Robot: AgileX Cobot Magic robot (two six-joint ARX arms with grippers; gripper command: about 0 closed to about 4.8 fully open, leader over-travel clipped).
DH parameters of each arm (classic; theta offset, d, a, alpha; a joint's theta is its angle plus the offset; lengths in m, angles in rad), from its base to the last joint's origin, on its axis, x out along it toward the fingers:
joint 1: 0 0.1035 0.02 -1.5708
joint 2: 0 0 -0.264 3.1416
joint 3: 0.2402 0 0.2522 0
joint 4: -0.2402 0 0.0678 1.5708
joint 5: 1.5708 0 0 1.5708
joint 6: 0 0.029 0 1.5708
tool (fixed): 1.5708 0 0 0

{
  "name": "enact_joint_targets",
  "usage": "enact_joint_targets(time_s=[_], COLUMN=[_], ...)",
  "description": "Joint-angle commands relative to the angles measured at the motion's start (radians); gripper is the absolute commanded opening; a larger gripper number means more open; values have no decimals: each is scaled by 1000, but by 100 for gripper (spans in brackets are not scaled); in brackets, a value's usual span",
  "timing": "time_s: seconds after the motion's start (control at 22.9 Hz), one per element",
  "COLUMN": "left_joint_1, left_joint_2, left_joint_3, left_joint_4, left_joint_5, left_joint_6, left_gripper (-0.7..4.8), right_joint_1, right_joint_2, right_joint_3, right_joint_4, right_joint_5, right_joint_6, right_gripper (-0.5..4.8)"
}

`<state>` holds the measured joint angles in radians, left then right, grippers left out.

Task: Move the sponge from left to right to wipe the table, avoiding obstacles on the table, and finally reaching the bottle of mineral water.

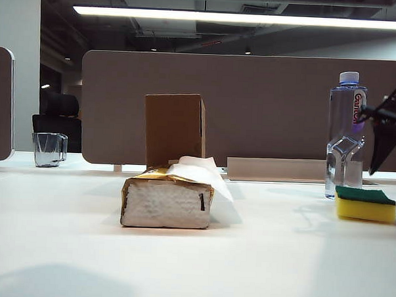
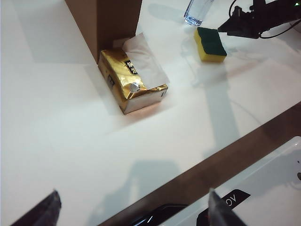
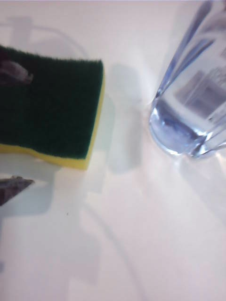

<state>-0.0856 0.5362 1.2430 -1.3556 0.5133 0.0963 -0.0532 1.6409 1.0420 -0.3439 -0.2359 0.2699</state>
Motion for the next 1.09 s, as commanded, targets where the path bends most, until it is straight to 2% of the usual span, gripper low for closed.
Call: enact_joint_targets(time_s=[0.04, 0.17, 0.57, 0.61, 0.7, 1.0, 1.09], left_joint_1=[0, -1, 0, 0, -1, -1, -1], left_joint_2=[0, 0, 0, 0, 0, 0, 0], left_joint_3=[3, 3, 3, 2, 2, 1, 1], left_joint_4=[3, 13, 110, 149, 203, 256, 258], left_joint_5=[16, 52, 43, 9, -71, -271, -299], left_joint_6=[1, 3, 32, 33, 34, 35, 52], left_gripper=[404, 404, 404, 403, 403, 403, 403], right_joint_1=[0, 0, 0, 0, 0, 0, -1], right_joint_2=[-57, -152, -371, -410, -460, -540, -552], right_joint_3=[5, 4, 4, 4, 4, 4, 4], right_joint_4=[-21, -53, -121, -140, -159, -201, -205], right_joint_5=[-5, -11, -36, -37, -47, -56, -55], right_joint_6=[-1, -13, -21, -21, -39, -66, -68], right_gripper=[253, 253, 251, 246, 201, 197, 197])
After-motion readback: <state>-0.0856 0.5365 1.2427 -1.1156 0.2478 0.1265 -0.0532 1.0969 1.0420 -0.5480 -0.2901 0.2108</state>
